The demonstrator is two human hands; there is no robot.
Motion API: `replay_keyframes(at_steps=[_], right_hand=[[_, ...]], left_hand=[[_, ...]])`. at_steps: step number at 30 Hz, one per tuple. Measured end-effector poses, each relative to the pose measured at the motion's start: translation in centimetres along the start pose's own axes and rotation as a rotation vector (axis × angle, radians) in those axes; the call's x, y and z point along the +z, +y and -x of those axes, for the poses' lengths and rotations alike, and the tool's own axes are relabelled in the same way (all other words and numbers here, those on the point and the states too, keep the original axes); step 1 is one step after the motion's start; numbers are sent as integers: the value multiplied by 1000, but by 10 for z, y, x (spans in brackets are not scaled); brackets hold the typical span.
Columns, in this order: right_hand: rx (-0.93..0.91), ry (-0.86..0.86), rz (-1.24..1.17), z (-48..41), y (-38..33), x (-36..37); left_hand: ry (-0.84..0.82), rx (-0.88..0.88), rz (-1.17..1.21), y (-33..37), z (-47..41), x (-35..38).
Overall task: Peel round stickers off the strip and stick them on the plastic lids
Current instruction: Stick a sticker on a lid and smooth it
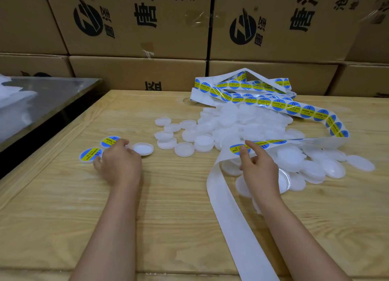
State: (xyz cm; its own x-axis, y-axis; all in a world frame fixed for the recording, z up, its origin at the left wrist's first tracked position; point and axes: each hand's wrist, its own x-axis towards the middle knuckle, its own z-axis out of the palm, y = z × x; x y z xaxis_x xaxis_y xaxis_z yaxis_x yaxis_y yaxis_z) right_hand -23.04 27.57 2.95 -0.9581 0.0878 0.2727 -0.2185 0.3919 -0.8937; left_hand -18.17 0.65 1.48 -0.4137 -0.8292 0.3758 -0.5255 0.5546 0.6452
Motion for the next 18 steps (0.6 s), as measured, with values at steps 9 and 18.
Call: replay_keyframes(at_steps=[9, 18], right_hand=[[289, 55, -477, -6, 2, -1], [332, 79, -544, -5, -5, -6]], left_hand=[[13, 205, 7, 17, 10, 0], [-72, 859, 493, 73, 79, 14]])
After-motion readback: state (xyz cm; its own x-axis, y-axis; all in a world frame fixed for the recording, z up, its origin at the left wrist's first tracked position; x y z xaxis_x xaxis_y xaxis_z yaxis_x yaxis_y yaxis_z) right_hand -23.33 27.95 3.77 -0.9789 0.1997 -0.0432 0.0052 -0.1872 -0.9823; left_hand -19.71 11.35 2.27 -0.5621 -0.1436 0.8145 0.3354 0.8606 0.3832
